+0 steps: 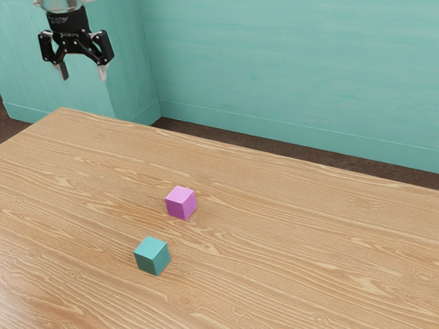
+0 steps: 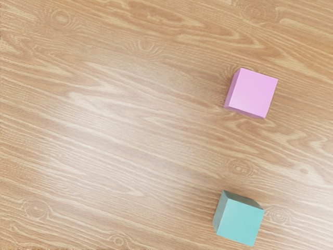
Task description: Pick up the blue block with one arm, and put the blue block on the pink block with one arm
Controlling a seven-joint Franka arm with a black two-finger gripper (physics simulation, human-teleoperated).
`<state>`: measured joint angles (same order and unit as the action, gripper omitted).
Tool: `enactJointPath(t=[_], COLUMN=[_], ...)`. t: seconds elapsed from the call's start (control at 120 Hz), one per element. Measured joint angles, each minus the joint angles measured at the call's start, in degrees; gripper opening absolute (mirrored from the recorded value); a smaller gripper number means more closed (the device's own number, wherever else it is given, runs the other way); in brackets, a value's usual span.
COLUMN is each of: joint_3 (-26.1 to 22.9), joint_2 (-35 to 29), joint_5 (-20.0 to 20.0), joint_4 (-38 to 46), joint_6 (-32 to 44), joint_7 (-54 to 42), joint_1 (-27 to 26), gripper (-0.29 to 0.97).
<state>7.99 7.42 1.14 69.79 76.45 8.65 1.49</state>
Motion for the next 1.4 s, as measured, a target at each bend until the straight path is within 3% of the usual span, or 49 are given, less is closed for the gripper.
enactJointPath(t=[0.142,0.225,0.375,0.492,0.617,0.808,0.983,1.083,1.225,1.333,1.4], joint_3=[0.6,-0.2,-4.5,-5.9,-5.9,-5.9,-3.2,-2.2,-2.5,-3.6,-4.1], joint_2=[-0.4,-5.3,-11.8,-11.9,-9.2,-13.3,-27.7,-32.4,-36.6,-36.3,-33.2], joint_5=[-0.4,-1.2,-1.9,-2.0,-2.0,-1.9,-2.8,-3.5,0.9,3.6,3.2], joint_4=[-0.8,-7.0,-8.8,-8.7,-8.1,16.3,45.6,54.0,65.3,72.0,73.4], joint_6=[-0.3,-0.7,-1.4,-1.6,-1.4,5.0,13.3,15.8,24.5,33.9,39.4], joint_7=[0.9,1.5,2.2,2.7,3.1,4.2,5.3,5.8,-1.0,-9.4,-13.8], joint_1=[-0.3,0.7,3.1,-0.9,-0.7,-0.2,-0.4,-0.4,-0.5,-0.5,-0.5], gripper=[0.68,0.68,0.68,0.68,0.68,0.68,0.68,0.68,0.68,0.68,0.68])
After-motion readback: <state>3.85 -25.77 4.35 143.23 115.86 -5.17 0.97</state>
